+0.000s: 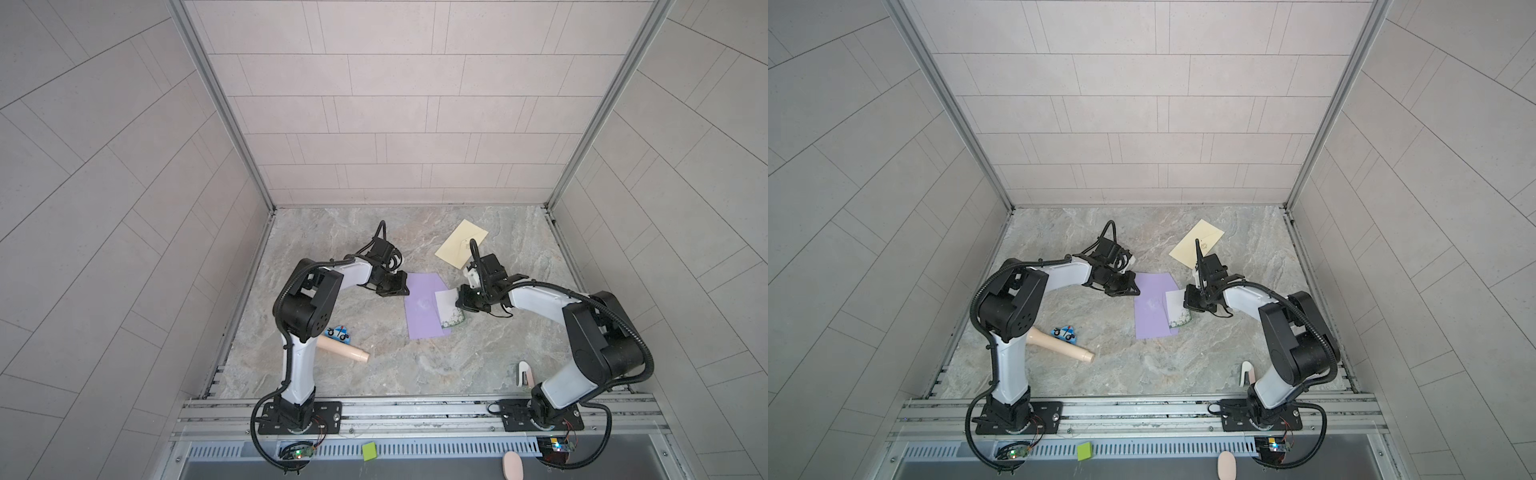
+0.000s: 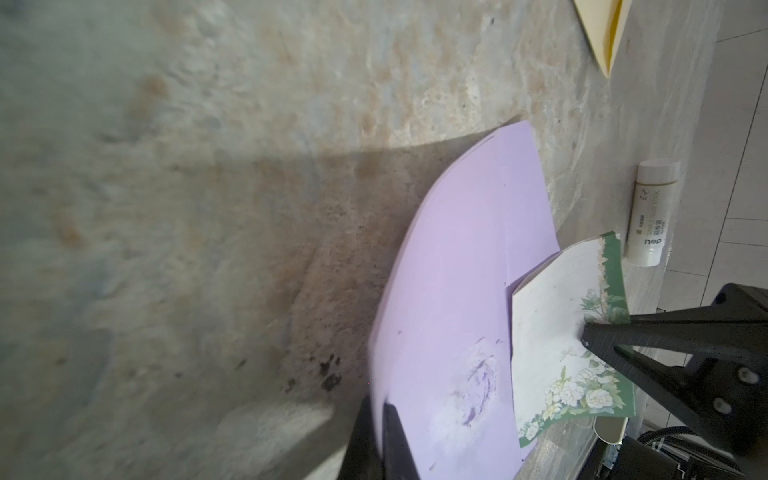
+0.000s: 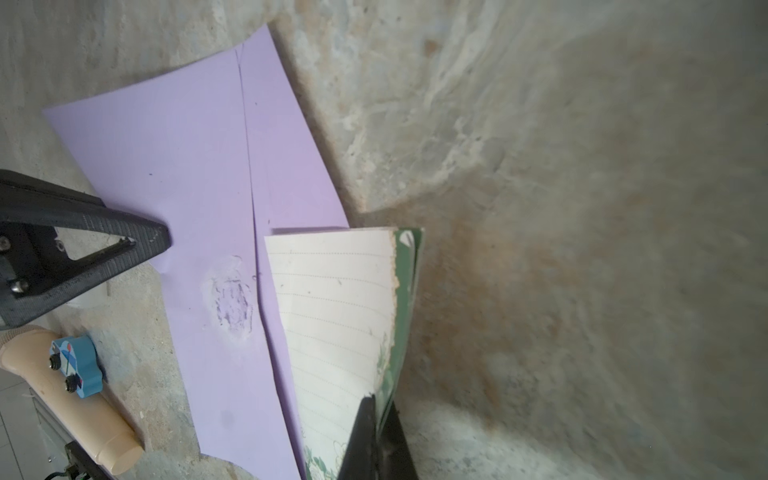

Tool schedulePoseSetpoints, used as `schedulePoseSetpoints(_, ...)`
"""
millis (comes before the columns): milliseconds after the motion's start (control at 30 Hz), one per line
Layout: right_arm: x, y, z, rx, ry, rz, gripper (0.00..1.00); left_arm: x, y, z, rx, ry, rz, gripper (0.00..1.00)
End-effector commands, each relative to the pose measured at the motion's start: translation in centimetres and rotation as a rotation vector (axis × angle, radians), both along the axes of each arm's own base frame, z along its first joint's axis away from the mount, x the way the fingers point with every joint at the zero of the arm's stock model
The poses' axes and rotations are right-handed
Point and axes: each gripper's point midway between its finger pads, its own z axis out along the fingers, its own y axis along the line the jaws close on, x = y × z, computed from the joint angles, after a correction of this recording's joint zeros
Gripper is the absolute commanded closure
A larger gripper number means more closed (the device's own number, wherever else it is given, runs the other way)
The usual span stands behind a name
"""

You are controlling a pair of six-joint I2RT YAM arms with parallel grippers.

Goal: Place the letter into the envelope and seal it

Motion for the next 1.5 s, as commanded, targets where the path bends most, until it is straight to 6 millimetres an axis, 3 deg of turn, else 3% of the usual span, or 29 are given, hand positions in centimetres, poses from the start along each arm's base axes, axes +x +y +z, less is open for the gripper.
schedulePoseSetpoints(0,-0.7,-0.8,0.0,-0.058,0.01,-0.036,1.0,-0.3,0.4,-0.5,0.024,-0.002,0.025,1.0)
schedulePoseSetpoints(133,-1.1,0.0,-0.1,-0.104,0.024,0.003,1.0,-0.2,0.0,0.2,-0.009,-0.025,0.019,1.0)
schedulePoseSetpoints(267,-1.2,0.9,0.1,-0.125,0.022,0.029,1.0,-0.3,-0.7,2.0,-0.083,-0.086,0.005,1.0)
schedulePoseSetpoints(433,-0.3,2.1,0.5,-0.068,0.007,0.005,1.0,-0.5,-1.3,3.7,-0.16,-0.137,-0.011,1.0)
schedulePoseSetpoints(600,1.0,3.1,1.1,-0.015,-0.013,-0.018,1.0,-0.7,-1.3,3.8,-0.165,-0.139,-0.017,1.0)
schedulePoseSetpoints(1167,1.8,0.1,0.2,-0.105,-0.004,-0.187,1.0,-0.8,-1.4,4.6,-0.201,-0.179,-0.018,1.0)
schedulePoseSetpoints(1333,1.7,0.4,0.2,-0.095,0.002,-0.169,1.0,-0.9,-1.7,5.6,-0.246,-0.213,-0.022,1.0)
schedulePoseSetpoints(1467,1.9,2.1,0.5,-0.024,-0.007,-0.119,1.0,-1.0,-2.1,6.3,-0.288,-0.237,-0.031,1.0)
